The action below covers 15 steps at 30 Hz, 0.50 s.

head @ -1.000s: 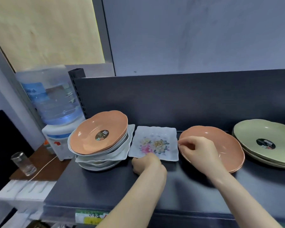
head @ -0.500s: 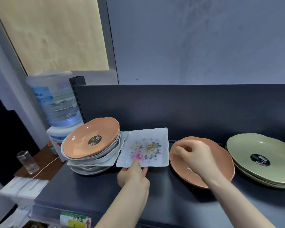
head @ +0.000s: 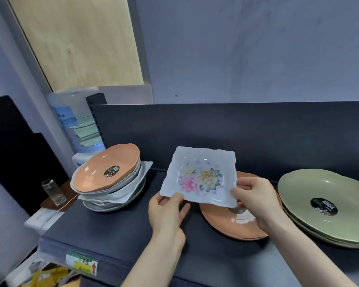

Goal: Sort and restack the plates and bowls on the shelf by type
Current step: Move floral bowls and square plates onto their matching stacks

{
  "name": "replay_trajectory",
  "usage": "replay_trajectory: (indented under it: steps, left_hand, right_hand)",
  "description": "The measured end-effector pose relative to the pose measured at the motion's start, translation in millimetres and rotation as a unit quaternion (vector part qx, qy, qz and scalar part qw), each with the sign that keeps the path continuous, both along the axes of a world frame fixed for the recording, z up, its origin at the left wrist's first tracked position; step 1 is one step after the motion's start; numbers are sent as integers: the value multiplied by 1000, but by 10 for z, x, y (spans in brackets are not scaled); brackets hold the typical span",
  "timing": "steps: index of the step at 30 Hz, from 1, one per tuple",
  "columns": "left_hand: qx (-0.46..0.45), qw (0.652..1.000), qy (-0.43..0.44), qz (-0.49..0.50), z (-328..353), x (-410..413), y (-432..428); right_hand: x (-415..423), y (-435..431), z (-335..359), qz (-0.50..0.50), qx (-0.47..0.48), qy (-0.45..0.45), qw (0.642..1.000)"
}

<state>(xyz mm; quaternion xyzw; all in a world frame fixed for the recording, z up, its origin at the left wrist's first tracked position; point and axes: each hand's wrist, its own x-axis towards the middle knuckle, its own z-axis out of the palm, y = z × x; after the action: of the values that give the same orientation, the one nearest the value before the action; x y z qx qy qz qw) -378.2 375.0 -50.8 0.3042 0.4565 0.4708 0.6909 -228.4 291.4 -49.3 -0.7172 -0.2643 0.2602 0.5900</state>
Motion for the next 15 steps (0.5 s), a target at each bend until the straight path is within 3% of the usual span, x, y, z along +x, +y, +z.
replay_trajectory:
  steps: [9, 15]
  left_hand:
    - [151, 962, 101, -203, 109, 28, -197]
    - [166, 924, 65, -338, 125, 288, -529]
  right_hand:
    - [197, -779, 75, -59, -6, 13, 998]
    - [318, -1459, 138, -144, -32, -14, 989]
